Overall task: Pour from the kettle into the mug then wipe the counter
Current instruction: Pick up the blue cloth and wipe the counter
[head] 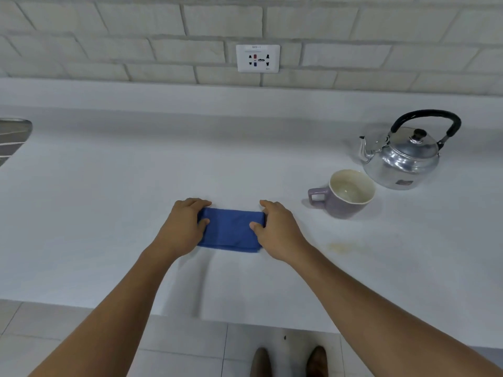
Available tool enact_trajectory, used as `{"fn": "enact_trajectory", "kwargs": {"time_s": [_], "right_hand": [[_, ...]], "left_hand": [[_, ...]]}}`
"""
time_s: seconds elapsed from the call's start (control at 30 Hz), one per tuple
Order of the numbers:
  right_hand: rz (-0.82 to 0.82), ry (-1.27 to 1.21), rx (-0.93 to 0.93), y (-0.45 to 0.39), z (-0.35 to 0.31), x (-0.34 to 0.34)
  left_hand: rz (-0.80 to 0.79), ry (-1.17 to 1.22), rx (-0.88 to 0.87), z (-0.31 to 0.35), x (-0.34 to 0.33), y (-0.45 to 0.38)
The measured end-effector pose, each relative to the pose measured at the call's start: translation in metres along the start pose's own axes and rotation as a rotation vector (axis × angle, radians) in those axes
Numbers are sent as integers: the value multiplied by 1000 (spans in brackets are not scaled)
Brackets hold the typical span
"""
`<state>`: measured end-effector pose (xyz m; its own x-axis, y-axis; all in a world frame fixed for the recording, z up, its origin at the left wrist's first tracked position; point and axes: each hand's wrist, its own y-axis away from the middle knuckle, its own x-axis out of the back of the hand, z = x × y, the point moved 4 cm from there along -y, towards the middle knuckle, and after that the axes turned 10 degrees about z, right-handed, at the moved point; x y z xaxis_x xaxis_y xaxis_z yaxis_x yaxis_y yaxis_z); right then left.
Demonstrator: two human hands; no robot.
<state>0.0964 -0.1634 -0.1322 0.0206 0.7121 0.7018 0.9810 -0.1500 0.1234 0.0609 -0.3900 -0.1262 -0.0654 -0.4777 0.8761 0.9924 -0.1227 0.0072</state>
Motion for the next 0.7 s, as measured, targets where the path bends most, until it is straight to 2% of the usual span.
{"fn": "enact_trajectory", "kwargs": {"time_s": [0.27,0.4,0.53,0.7], "right_hand": [[81,97,23,-1,-2,-15],[144,-35,39,5,-7,-5],[129,-248,1,20,-4,13],[229,-439,-3,48,8,53]], "left_hand": [[71,35,22,-6,-1,1],[116,128,48,-4,9,4],[113,227,76,5,22,12],[93,373,51,45,28,32]]}}
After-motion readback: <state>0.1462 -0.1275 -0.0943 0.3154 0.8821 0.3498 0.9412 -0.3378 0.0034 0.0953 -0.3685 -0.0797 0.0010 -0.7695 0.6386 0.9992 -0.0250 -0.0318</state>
